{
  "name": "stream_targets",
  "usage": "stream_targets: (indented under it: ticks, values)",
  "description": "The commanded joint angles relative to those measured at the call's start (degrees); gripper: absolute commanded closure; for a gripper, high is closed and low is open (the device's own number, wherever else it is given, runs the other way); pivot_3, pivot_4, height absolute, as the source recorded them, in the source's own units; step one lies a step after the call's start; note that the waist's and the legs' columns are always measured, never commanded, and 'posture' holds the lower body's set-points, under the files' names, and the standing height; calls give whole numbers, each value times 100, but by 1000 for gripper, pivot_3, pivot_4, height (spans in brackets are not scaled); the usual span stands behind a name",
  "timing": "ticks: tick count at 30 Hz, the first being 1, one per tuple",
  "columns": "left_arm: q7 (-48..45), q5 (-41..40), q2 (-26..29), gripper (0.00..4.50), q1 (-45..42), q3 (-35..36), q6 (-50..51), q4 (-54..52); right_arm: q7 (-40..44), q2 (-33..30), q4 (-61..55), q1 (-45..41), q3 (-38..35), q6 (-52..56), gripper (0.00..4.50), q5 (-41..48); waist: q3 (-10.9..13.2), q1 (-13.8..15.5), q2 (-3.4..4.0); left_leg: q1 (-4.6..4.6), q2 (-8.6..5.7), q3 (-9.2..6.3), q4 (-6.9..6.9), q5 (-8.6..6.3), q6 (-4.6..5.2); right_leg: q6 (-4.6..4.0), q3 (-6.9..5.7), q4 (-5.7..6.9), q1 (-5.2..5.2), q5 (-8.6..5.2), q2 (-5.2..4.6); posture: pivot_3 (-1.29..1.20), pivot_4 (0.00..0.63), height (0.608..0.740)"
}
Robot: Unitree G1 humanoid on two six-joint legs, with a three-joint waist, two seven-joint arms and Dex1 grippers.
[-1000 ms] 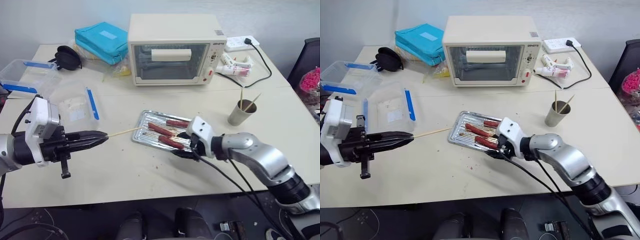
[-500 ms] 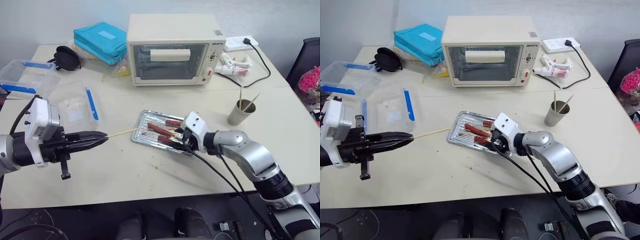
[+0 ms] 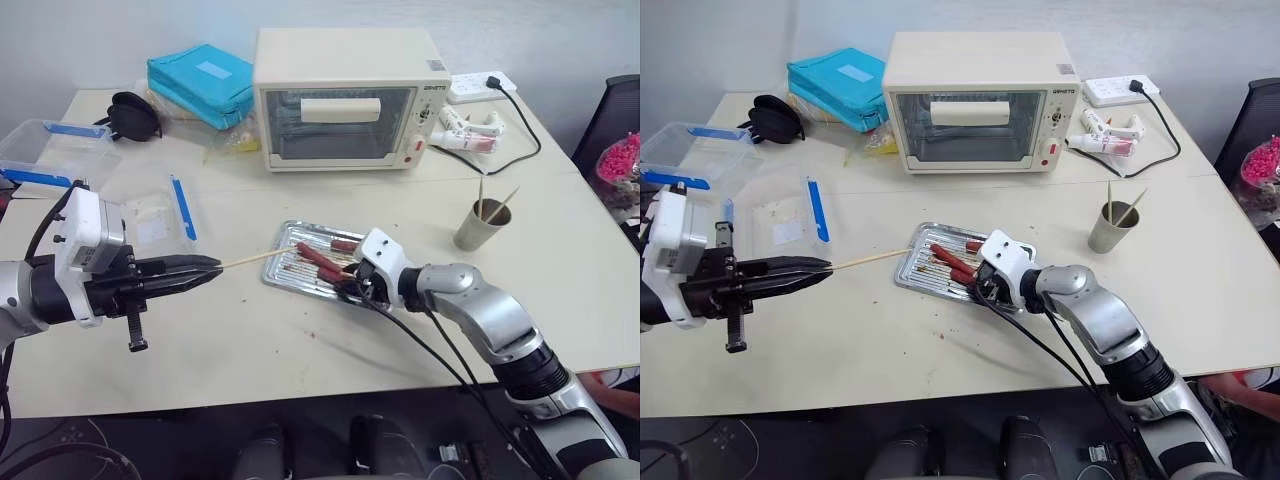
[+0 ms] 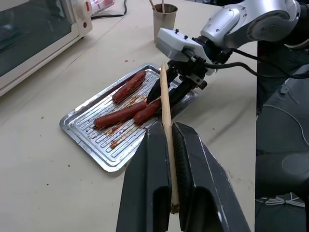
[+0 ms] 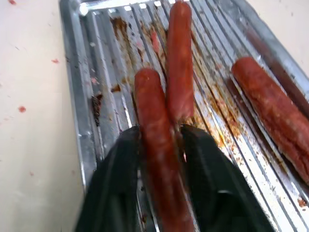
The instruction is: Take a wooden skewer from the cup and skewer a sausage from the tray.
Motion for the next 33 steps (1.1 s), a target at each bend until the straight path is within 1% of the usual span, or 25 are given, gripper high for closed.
stream_targets:
  ticks: [1, 11, 15, 18, 22, 26, 30, 33]
  values:
    - [16, -24, 33, 4500, -73, 37, -95, 42, 74, 44, -153, 70, 1, -43, 4428, -72, 0, -1, 0, 1, 0, 0, 0, 0, 0, 0, 0, 0, 0, 0, 0, 0, 150, 740]
    - [50, 15, -6, 4500, -219, -187, -203, 151, 154, 38, -381, -16, -204, 64, 4428, -5, 0, -1, 0, 2, 0, 2, 0, 0, 0, 0, 0, 1, 0, 0, 1, 0, 150, 740]
    - [-57, 91, -37, 4500, -301, -483, -318, 237, 420, -128, -803, -135, -536, 366, 4428, 356, 0, 2, 0, 1, 0, 2, 0, 0, 0, 0, -1, 2, 0, 0, 1, 0, 150, 740]
    - [-115, 147, -57, 4500, -443, -711, -402, 374, 683, -372, -1068, -213, -772, 526, 4428, 596, 0, 12, 0, 1, -1, 2, 0, 0, 0, 0, -3, 2, 0, 0, 1, 0, 150, 740]
    - [-330, 277, -33, 4500, -568, -949, -540, 673, 1371, -956, -1229, -241, -1299, 511, 4428, 1103, 0, 16, 0, 1, -2, 3, 1, 0, 1, 0, -9, 1, 0, 0, 2, 0, 150, 740]
    - [-618, 328, 59, 4500, -622, -1076, -587, 855, 2294, -1698, -1077, -42, -1558, -291, 4428, 1163, 0, 19, -1, 2, -2, 7, 0, -2, 3, 0, -12, -1, 0, 0, 4, 0, 150, 740]
    - [-906, 393, 129, 4500, -739, -1291, -627, 892, 3146, -2126, -865, -50, -1809, -903, 4428, 1344, 0, 18, -1, 6, -1, 13, 0, -2, 3, 0, -15, 1, 0, 0, 7, 0, 150, 740]
    - [-1089, 466, 153, 4500, -889, -1486, -656, 945, 3615, -2293, -747, -110, -1880, -1217, 4428, 1446, 0, 19, -1, 11, 0, 17, -1, -2, 3, 1, -18, 2, 0, 0, 9, 0, 150, 740]
